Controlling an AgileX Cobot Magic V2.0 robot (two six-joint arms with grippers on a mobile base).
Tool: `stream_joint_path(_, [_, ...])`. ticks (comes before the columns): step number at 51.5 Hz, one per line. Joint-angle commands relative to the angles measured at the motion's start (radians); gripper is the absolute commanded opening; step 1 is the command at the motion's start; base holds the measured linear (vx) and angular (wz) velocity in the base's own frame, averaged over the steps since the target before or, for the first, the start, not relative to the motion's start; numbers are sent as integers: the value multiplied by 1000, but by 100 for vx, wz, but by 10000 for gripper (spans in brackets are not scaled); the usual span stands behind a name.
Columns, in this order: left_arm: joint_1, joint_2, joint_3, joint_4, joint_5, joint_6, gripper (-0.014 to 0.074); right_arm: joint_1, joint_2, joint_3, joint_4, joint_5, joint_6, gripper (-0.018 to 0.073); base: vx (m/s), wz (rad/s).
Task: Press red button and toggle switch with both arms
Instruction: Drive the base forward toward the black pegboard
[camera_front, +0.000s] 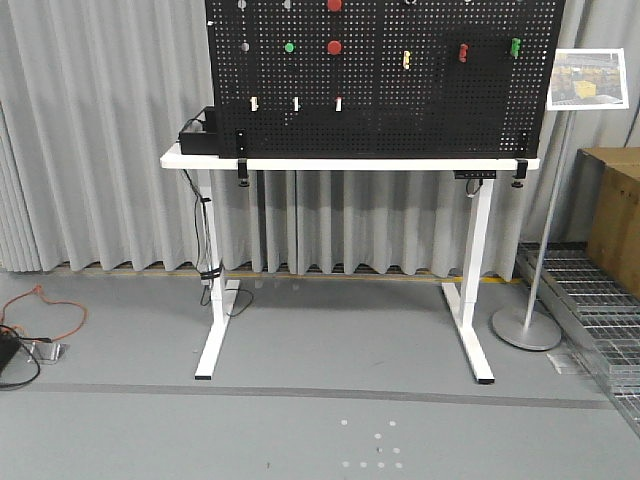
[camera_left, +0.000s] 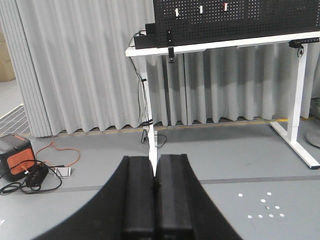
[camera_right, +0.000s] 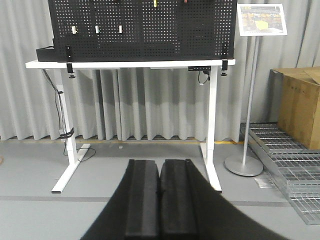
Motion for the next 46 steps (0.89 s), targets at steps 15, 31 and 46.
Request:
stream_joint_path(15, [2, -16, 33, -3, -83, -2, 1, -4, -16, 12, -4, -83, -5, 0, 0, 0])
stream_joint_path(31, [2, -16, 33, -3, -83, -2, 1, -4, -16, 12, -4, -81, -5, 0, 0, 0])
stream_joint_path(46, [2, -16, 33, -3, -83, -2, 1, -4, -16, 12, -4, -81, -5, 0, 6, -1])
